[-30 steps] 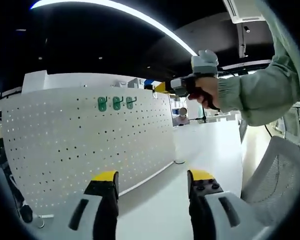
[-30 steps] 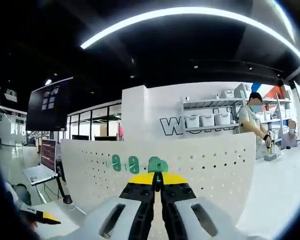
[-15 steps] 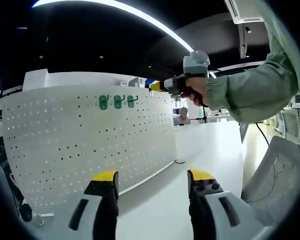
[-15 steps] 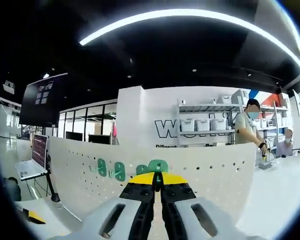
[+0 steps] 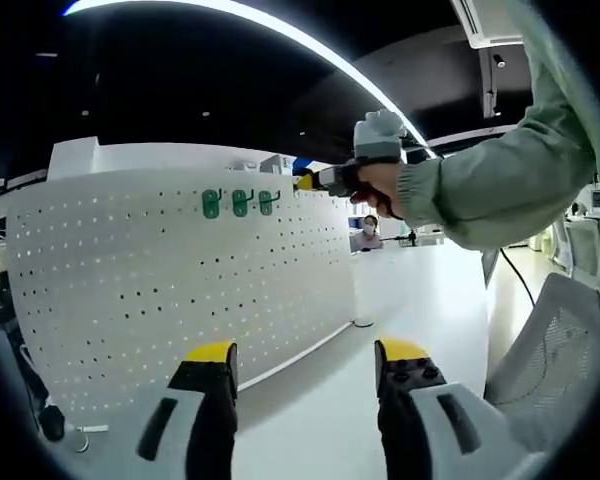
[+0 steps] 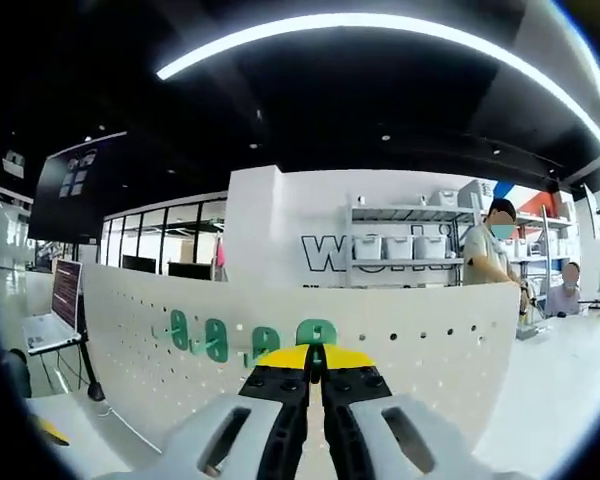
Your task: Insert the hook assembly into the mounting plate slot until the hook locks in place.
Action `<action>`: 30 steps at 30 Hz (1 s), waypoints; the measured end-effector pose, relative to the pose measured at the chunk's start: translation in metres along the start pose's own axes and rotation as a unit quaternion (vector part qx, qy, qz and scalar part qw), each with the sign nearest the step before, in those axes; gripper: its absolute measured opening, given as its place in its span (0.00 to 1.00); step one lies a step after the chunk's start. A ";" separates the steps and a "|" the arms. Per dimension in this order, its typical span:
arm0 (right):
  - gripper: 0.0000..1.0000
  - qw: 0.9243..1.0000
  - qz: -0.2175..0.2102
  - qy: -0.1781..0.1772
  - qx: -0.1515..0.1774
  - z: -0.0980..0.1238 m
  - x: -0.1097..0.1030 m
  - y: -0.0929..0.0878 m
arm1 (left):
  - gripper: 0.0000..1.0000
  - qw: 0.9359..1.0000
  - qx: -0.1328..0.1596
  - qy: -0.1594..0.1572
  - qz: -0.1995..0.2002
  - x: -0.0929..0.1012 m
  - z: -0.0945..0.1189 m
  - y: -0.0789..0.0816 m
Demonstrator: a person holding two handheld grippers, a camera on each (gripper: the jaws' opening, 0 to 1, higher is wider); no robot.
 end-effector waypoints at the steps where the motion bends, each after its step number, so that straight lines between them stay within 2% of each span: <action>1: 0.00 1.000 0.002 -0.001 -0.001 -0.001 0.000 0.000 | 0.57 1.000 0.000 0.000 0.001 0.000 0.000 0.000; 11: 0.00 1.000 0.004 -0.010 -0.012 -0.016 0.002 -0.005 | 0.57 1.000 0.002 0.000 0.003 -0.001 0.000 0.000; 20: 0.01 1.000 0.005 -0.016 -0.023 -0.020 0.002 -0.013 | 0.57 1.000 0.003 0.000 0.008 -0.001 0.000 -0.001; 30: 0.01 1.000 0.004 -0.020 -0.023 -0.025 0.003 -0.011 | 0.57 1.000 0.004 0.000 0.010 -0.001 0.001 0.000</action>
Point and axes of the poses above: the point that each gripper's makers call its tool centre point, and the gripper's own axes: z roughly backward along the fingers, x roughly to its right, y roughly out of its top, the point moved 9 cm from there along z, roughly backward along the fingers, and after that the axes turned 5 degrees about z, right-handed, at the moved point
